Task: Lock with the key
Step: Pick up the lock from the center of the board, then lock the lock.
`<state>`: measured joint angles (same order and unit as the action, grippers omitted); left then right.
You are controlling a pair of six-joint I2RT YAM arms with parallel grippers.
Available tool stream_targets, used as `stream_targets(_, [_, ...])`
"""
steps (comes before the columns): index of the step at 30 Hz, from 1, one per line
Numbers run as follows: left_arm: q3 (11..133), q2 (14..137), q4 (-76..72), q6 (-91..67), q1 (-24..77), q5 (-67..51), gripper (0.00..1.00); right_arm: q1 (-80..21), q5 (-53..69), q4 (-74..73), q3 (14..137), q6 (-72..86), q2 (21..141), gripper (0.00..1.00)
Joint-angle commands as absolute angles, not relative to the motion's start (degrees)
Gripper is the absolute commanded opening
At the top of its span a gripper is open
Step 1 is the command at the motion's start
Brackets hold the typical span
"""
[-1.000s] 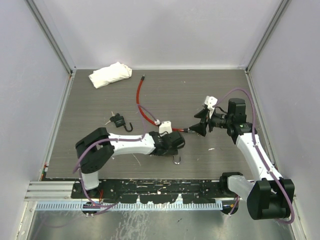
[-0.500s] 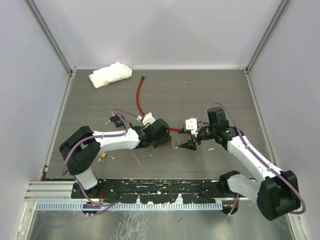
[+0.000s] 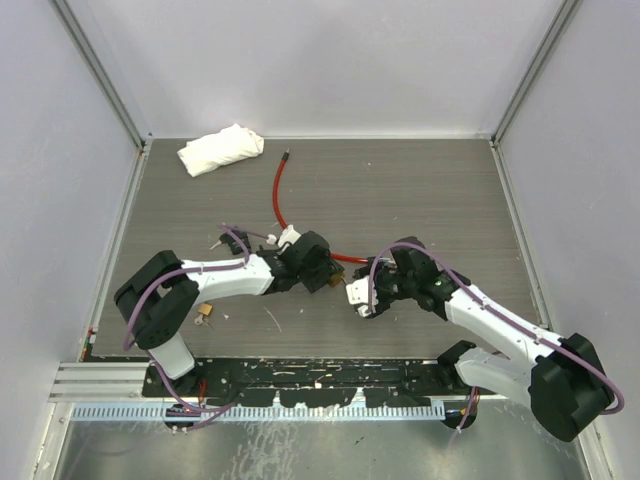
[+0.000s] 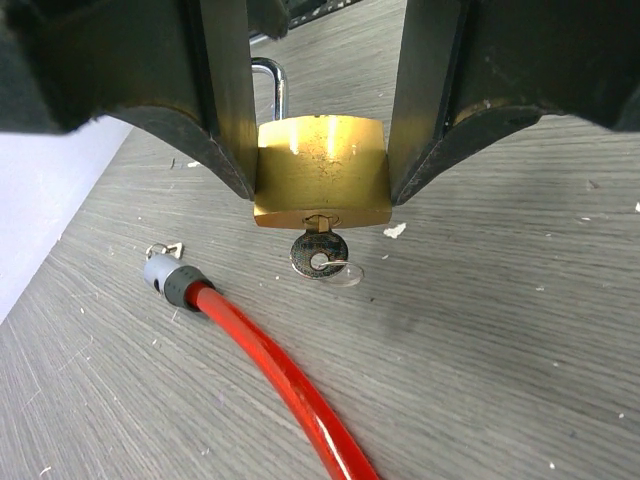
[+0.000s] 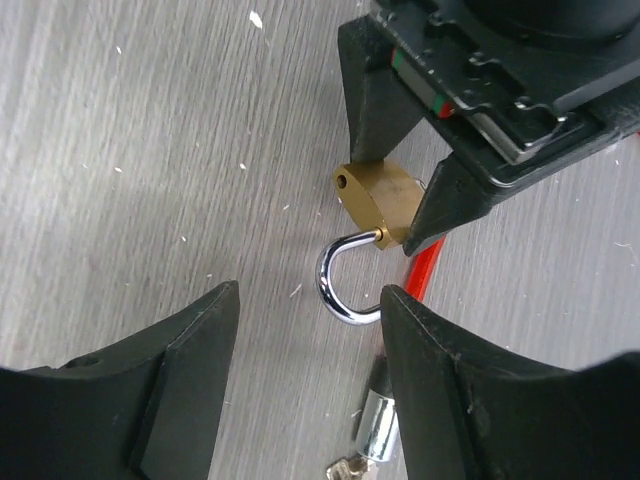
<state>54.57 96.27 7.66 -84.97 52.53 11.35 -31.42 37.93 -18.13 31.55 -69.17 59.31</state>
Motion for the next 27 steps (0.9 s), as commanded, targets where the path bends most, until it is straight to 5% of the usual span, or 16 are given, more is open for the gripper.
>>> stream_targets(1, [53.53, 92.27, 1.78, -87.59, 52.56, 9.28, 0.00, -35.02, 27.29, -11.13, 29.59, -74.13, 57.43, 0.64])
stream_targets(17, [50.53, 93.52, -2.92, -91.18, 52.77, 4.16, 0.00, -42.56, 15.87, 2.36, 22.07, -79.67, 57.21, 0.52])
stream_targets(21, [49.89, 93.66, -3.51, -91.79, 52.87, 4.04, 0.00, -43.47, 15.23, 3.05, 21.72, -79.91, 57.40, 0.40])
stream_targets(27, [49.57, 93.34, -4.05, -92.89, 52.91, 3.53, 0.03, -43.87, 14.19, 3.68, 21.27, -80.07, 56.85, 0.10])
